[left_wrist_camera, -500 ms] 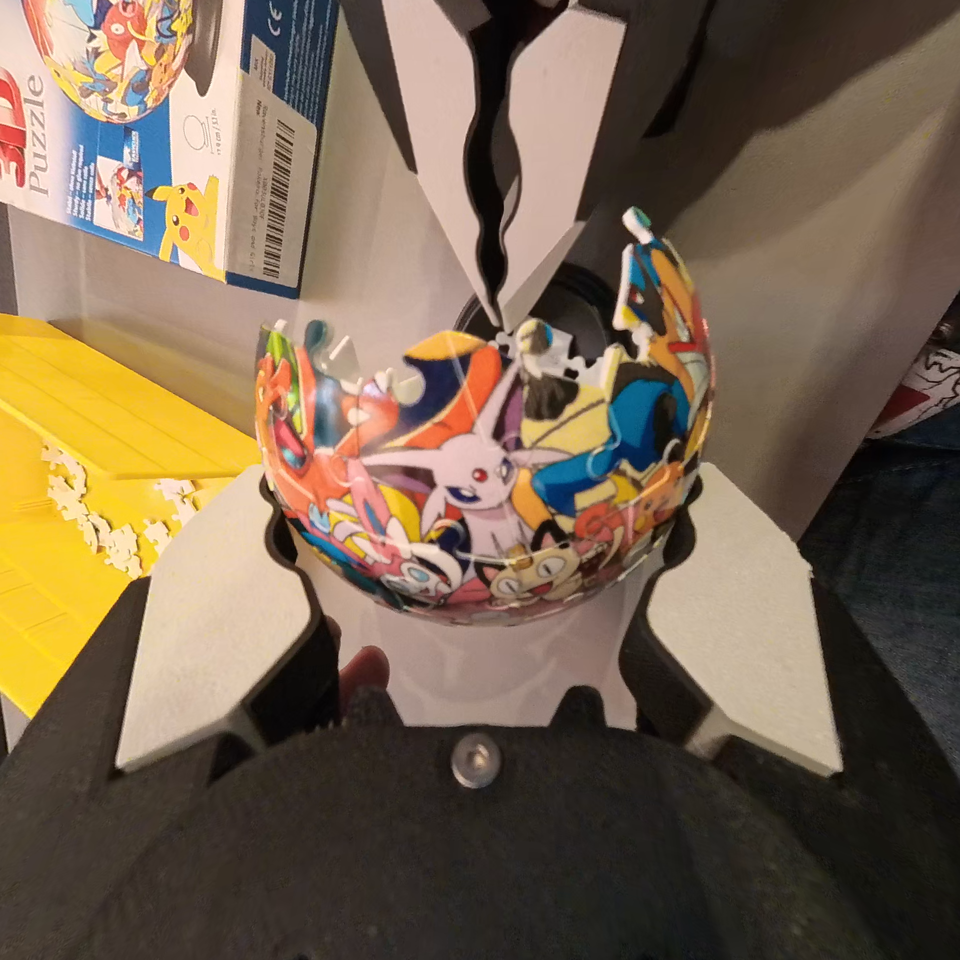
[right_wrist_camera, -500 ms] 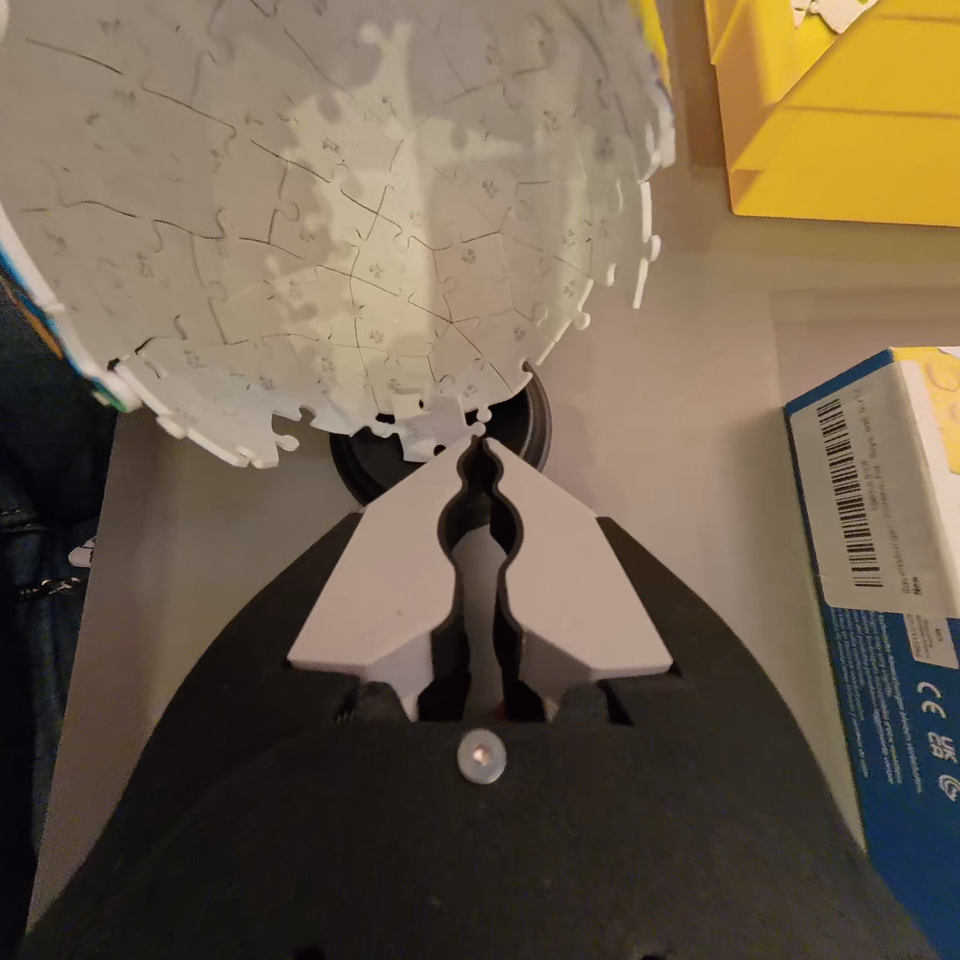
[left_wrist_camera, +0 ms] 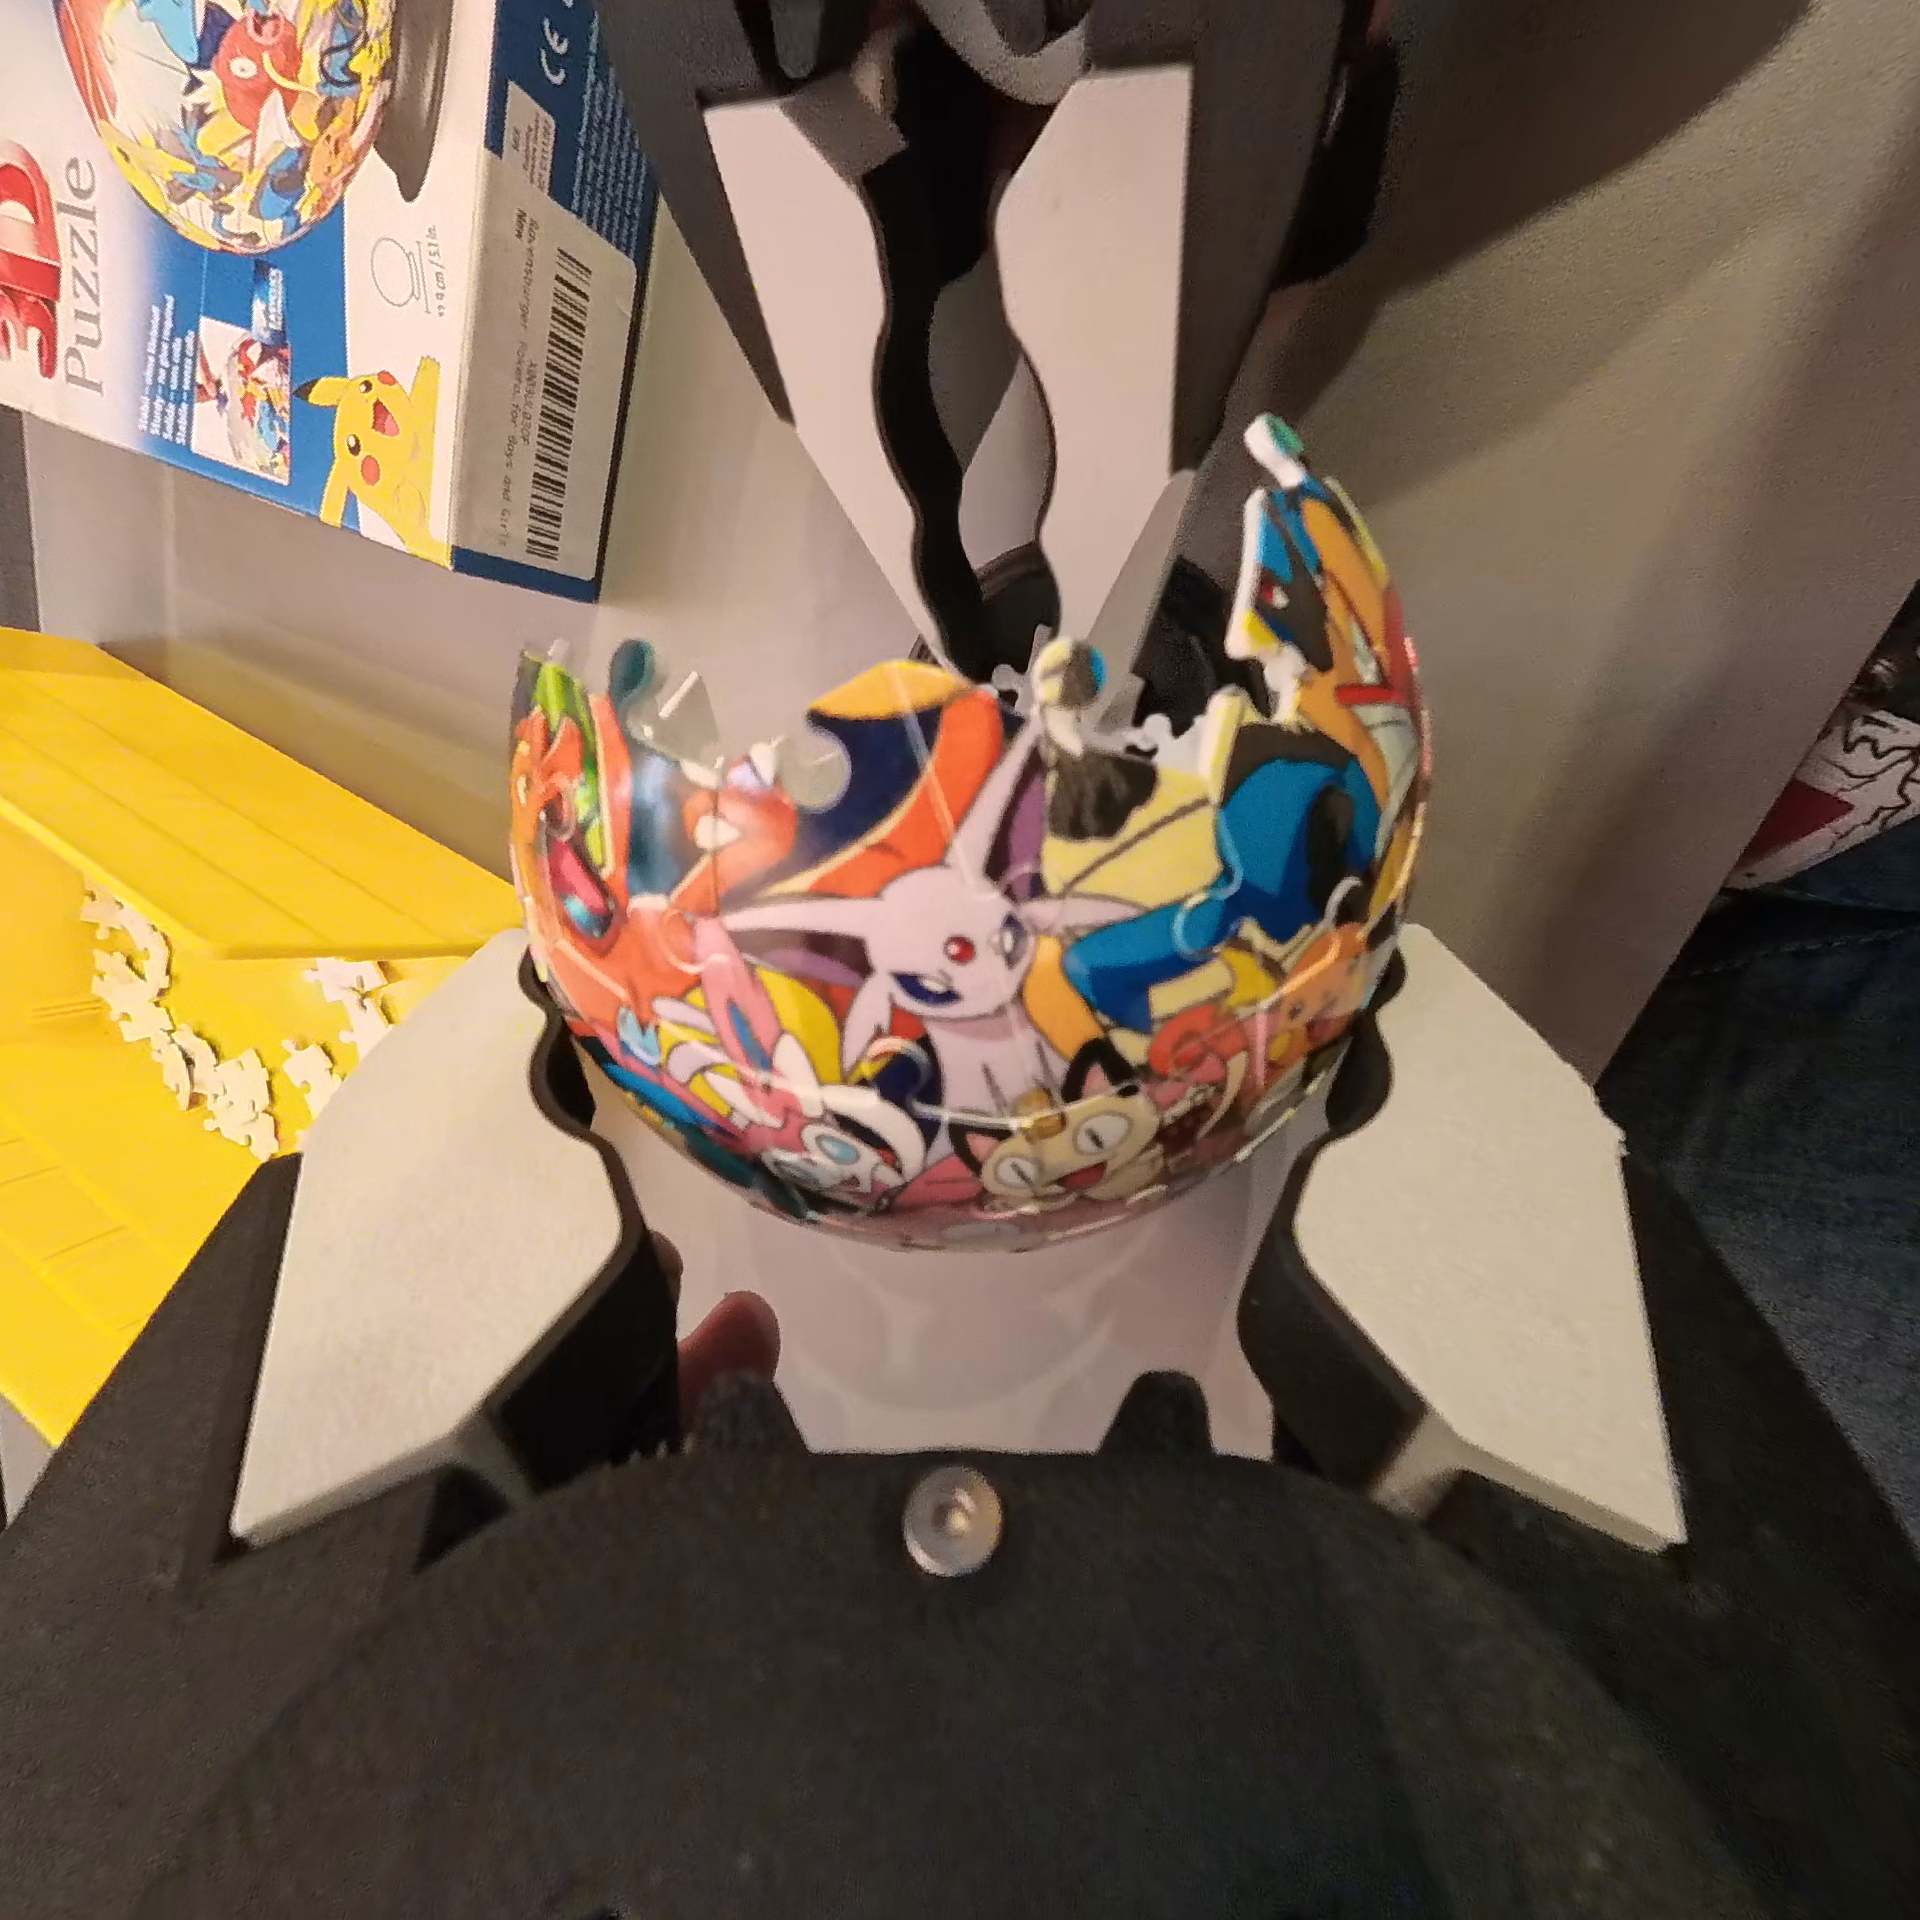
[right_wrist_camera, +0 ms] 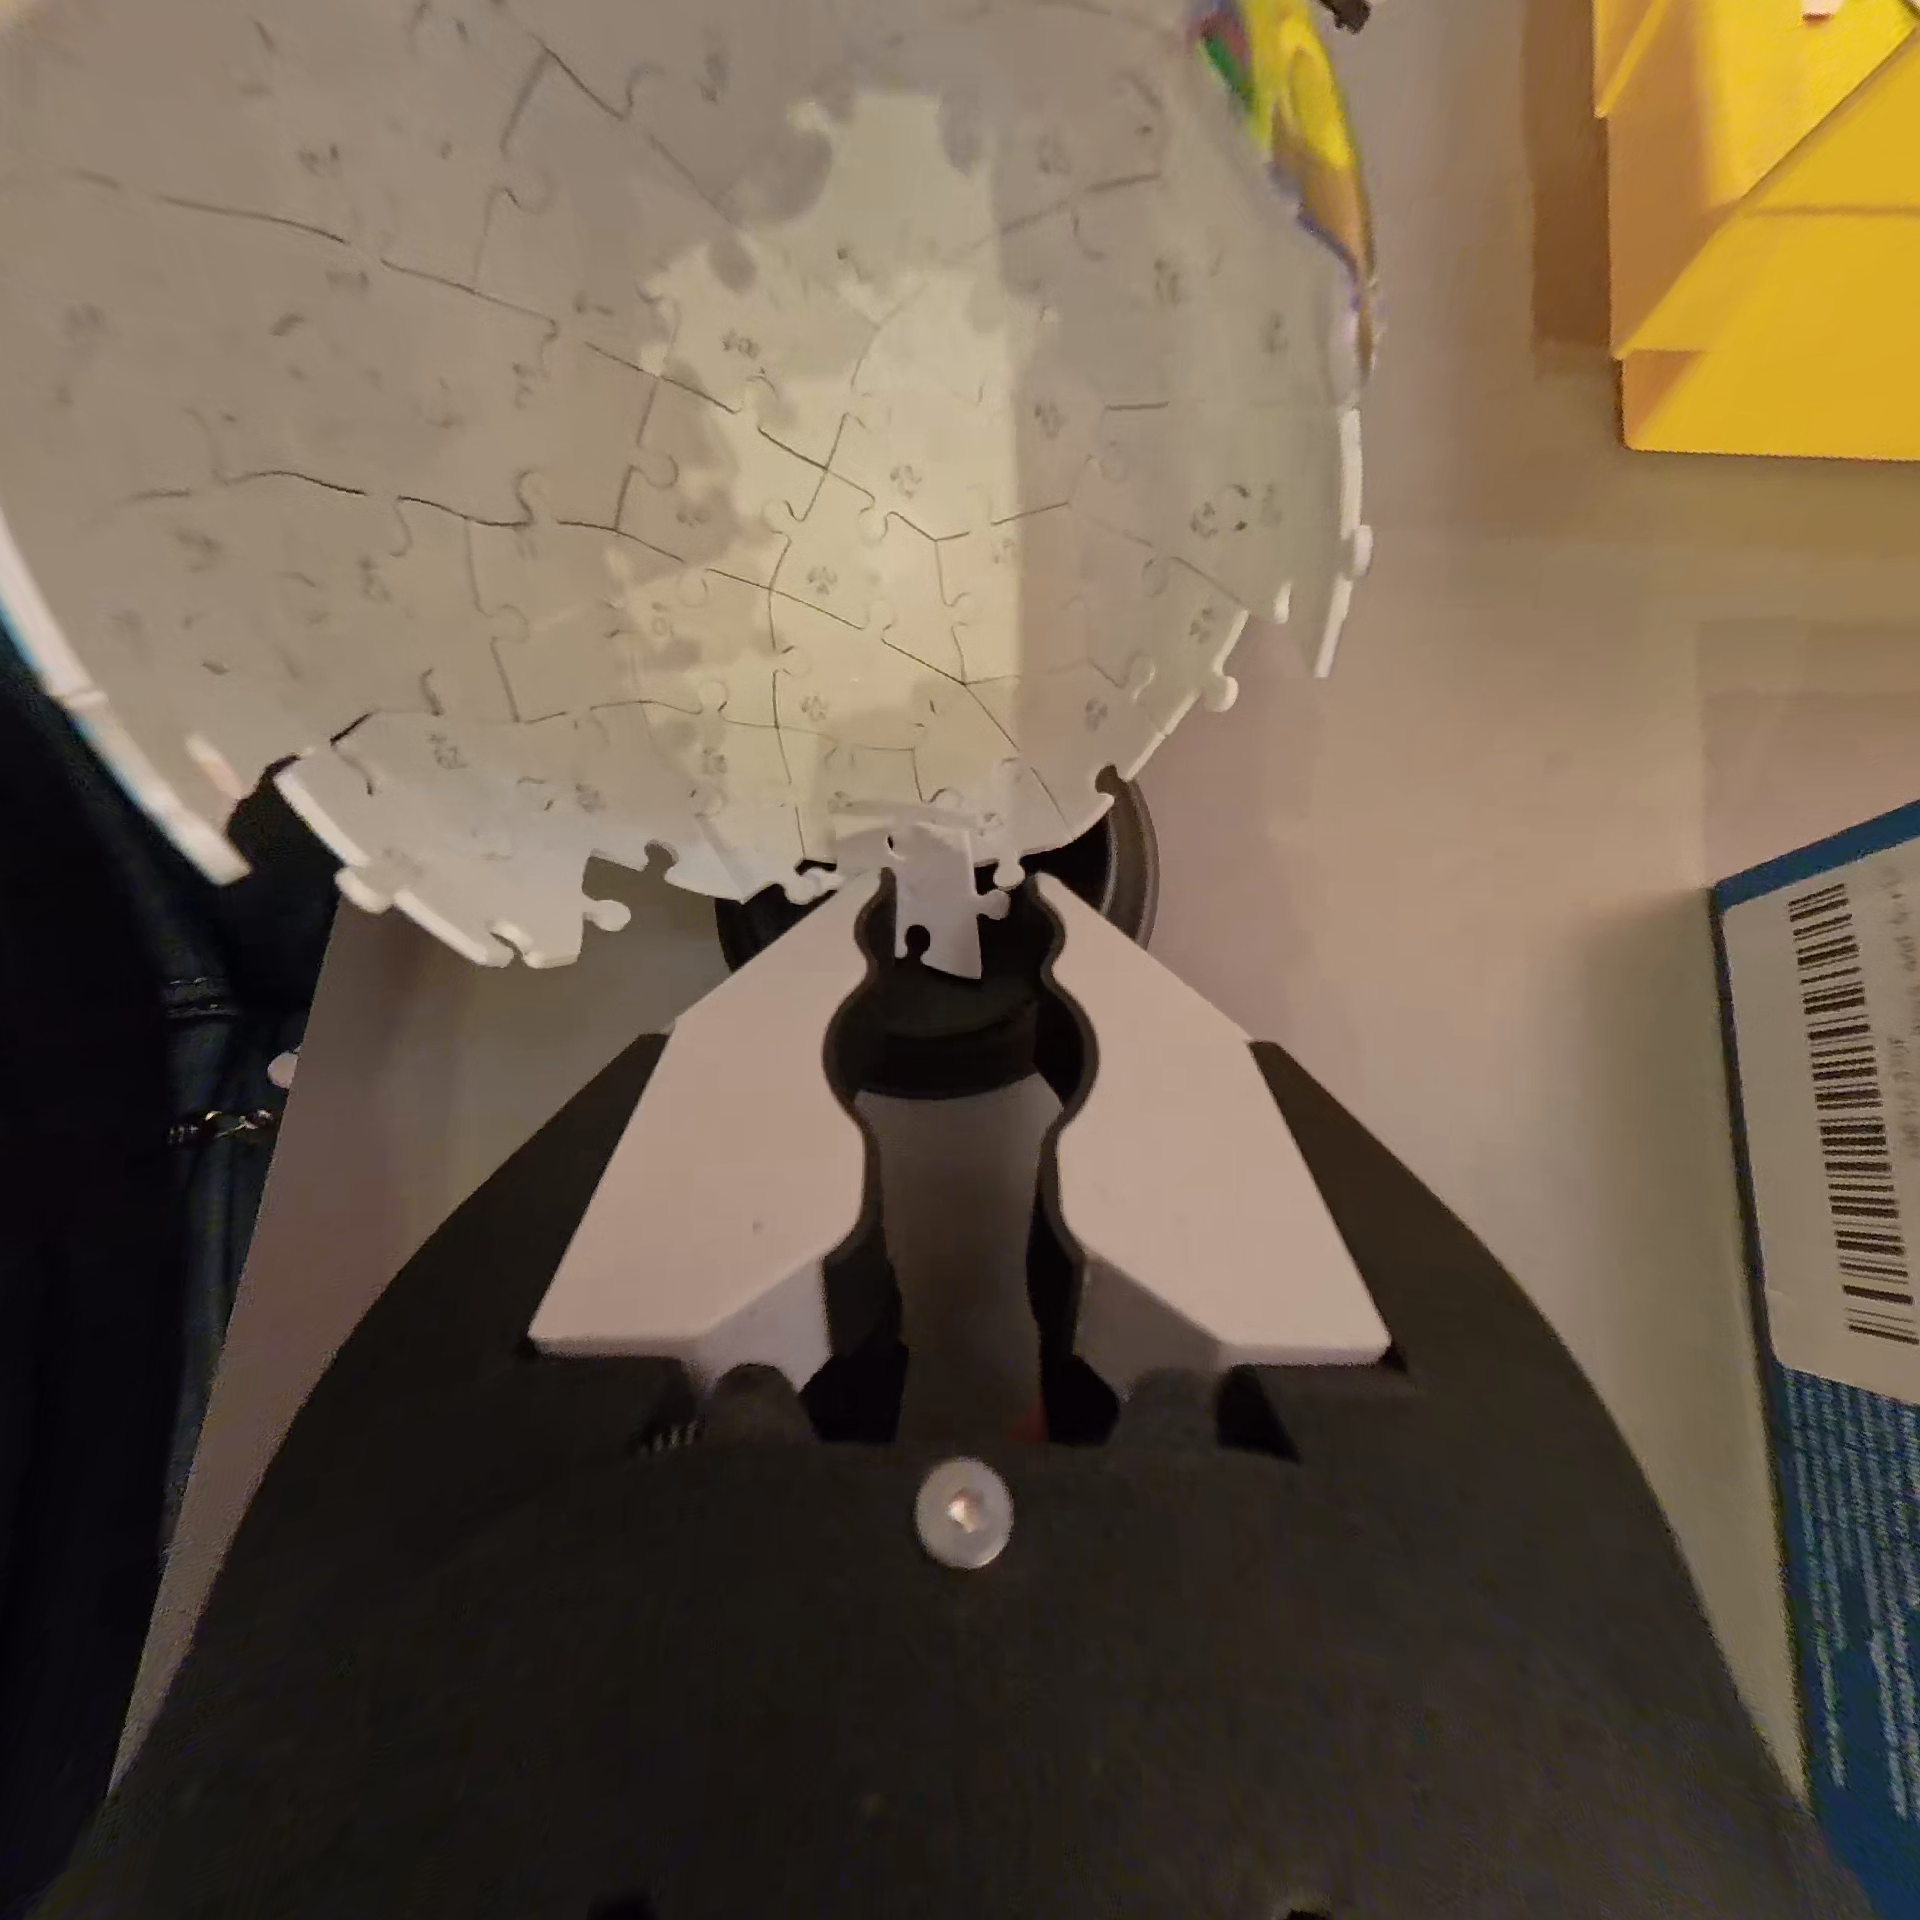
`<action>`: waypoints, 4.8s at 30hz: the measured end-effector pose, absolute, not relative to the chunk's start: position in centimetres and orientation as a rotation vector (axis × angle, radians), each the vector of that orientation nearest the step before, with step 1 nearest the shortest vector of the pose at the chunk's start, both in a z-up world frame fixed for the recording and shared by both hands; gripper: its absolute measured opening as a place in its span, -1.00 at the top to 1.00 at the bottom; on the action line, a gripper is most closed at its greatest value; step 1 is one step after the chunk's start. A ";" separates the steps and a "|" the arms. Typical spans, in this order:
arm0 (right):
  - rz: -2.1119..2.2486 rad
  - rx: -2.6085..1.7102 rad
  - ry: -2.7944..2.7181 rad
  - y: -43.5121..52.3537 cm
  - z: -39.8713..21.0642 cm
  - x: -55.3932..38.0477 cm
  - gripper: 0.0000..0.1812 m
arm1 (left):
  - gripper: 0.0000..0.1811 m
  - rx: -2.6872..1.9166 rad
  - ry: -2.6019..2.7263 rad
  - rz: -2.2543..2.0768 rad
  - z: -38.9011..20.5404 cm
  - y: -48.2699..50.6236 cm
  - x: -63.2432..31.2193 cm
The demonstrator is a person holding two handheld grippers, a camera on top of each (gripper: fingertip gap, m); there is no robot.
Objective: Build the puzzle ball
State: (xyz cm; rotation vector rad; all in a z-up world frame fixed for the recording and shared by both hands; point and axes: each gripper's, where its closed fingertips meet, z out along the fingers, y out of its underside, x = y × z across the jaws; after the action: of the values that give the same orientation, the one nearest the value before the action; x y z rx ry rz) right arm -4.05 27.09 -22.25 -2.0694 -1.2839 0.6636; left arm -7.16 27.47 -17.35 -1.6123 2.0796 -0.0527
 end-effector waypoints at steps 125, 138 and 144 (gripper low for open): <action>0.850 -2.297 -1.068 27.7 -22.7 -4.6 1.00 | -0.52 -1.578 2.194 -0.111 -17.5 27.5 -6.6; 0.887 -2.306 -1.057 27.7 -22.8 -4.7 1.00 | -0.55 -1.572 1.971 -0.452 -17.3 27.1 -5.4; 0.909 -2.309 -1.047 27.8 -22.8 -4.8 1.00 | -0.54 -1.570 1.920 -0.501 -17.7 27.3 -5.1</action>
State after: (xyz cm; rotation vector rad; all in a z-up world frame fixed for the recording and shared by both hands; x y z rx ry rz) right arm -4.81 27.79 -22.78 -2.3088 -1.0468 0.9087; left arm -5.11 27.32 -17.68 -1.5700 1.9200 -0.5007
